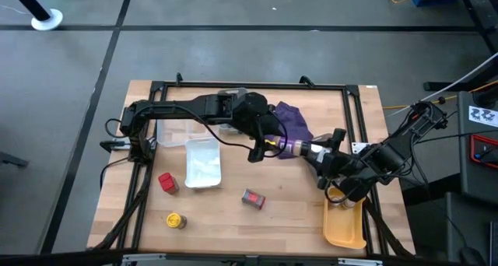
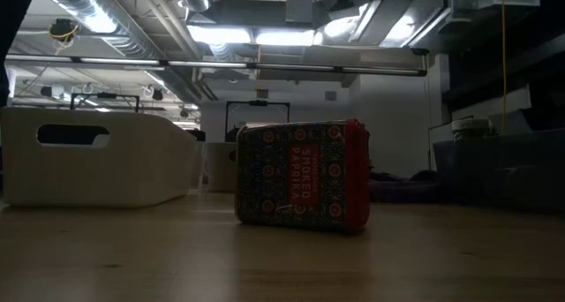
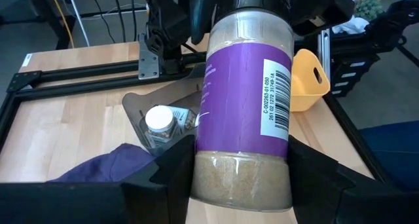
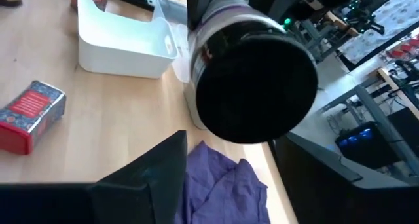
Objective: Sort spices by type
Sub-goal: Put the black seasoning bottle into the top right transparent bin
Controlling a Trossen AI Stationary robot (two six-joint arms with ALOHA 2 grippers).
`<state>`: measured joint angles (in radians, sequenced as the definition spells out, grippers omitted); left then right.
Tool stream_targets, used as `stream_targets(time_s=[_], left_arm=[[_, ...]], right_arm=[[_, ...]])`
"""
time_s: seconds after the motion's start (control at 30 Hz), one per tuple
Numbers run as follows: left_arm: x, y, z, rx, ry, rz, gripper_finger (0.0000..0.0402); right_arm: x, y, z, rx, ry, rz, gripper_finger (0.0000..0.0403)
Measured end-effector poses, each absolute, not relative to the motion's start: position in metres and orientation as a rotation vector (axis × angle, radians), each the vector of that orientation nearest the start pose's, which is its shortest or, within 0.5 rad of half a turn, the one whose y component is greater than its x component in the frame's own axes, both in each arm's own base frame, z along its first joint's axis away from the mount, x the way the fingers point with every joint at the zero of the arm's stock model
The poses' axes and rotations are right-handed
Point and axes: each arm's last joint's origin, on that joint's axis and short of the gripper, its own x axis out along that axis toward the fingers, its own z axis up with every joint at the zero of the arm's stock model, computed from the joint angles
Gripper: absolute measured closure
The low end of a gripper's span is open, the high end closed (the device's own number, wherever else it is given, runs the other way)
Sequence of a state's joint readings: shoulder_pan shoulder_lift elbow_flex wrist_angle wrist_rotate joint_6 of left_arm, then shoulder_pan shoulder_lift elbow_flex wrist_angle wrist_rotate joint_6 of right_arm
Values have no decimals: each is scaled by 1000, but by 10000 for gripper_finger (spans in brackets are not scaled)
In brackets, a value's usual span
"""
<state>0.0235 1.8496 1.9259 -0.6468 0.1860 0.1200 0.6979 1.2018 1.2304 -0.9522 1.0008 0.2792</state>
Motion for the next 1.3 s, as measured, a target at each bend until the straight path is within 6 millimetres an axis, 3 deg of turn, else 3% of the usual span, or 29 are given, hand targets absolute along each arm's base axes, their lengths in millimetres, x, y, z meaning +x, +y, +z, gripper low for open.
stream_targets(time_s=[0.27, 0.5, 0.83, 1.1, 1.3], left_arm=[[413, 1, 384, 65, 557, -201, 218], [413, -3, 384, 79, 555, -213, 218], [413, -10, 384, 103, 553, -237, 218], [413, -10, 383, 101, 554, -239, 217], [413, -14, 383, 126, 552, -252, 217]], right_arm=[[185, 123, 353, -430, 526, -373, 118], [189, 126, 357, -464, 493, -348, 108], [194, 132, 362, -445, 476, -231, 138], [195, 133, 363, -429, 459, -236, 199], [195, 133, 363, -426, 459, -235, 199]])
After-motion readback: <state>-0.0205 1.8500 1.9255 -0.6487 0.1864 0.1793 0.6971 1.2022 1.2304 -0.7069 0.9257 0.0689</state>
